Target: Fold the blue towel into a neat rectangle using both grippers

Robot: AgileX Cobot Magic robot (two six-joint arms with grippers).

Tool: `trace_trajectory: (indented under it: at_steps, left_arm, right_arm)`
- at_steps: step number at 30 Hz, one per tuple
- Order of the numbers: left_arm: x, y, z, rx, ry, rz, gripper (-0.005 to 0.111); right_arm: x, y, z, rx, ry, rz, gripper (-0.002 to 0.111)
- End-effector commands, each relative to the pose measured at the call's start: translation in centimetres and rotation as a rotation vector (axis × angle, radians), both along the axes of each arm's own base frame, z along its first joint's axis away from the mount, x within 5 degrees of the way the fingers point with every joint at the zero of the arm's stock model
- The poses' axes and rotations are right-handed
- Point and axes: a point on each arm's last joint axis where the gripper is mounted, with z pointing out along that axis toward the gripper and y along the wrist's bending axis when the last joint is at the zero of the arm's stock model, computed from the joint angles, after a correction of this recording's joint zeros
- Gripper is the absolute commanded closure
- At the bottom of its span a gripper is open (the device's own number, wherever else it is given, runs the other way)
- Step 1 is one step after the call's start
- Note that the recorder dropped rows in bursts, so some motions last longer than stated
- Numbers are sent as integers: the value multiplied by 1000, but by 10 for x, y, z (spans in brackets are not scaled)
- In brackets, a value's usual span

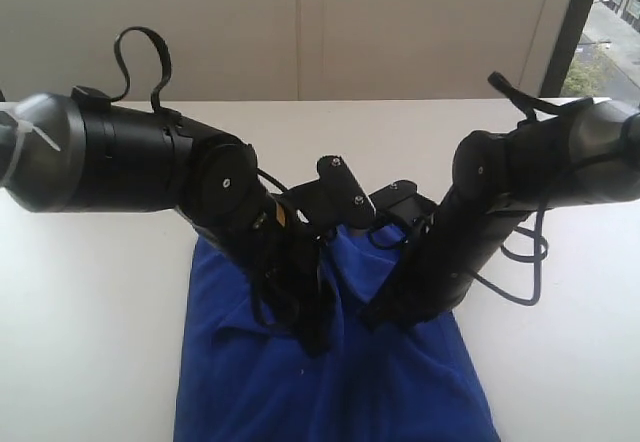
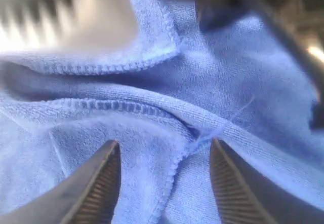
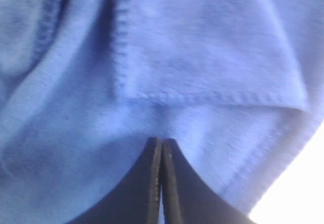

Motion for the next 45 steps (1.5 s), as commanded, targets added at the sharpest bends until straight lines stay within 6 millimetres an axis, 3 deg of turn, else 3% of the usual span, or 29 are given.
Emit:
trace_trajectory:
  at_steps: [1, 5, 15, 27, 33, 40, 45]
  left_arm:
    - [-2, 1, -9, 23, 35, 9, 50]
    - [2, -2, -17, 18, 27, 14, 50]
    - [4, -6, -32, 20, 46, 31, 50]
    - [8, -9, -45, 20, 40, 37, 50]
    - [8, -9, -45, 21, 39, 36, 65]
    - [8, -9, -39, 7, 26, 36, 69]
    - [8, -9, -31, -9, 2, 31, 95]
  right_arm:
    - [-4, -14, 15, -17, 11, -49, 108]
    - [-11, -15, 21, -17, 38, -44, 108]
    - [-32, -23, -8, -25, 41, -84, 108]
    - [-34, -23, -11, -17, 32, -100, 108]
    - [-34, -23, -11, -16, 30, -100, 108]
    - [-33, -23, -11, -16, 25, -101, 108]
    - [-33, -23, -11, -15, 18, -102, 108]
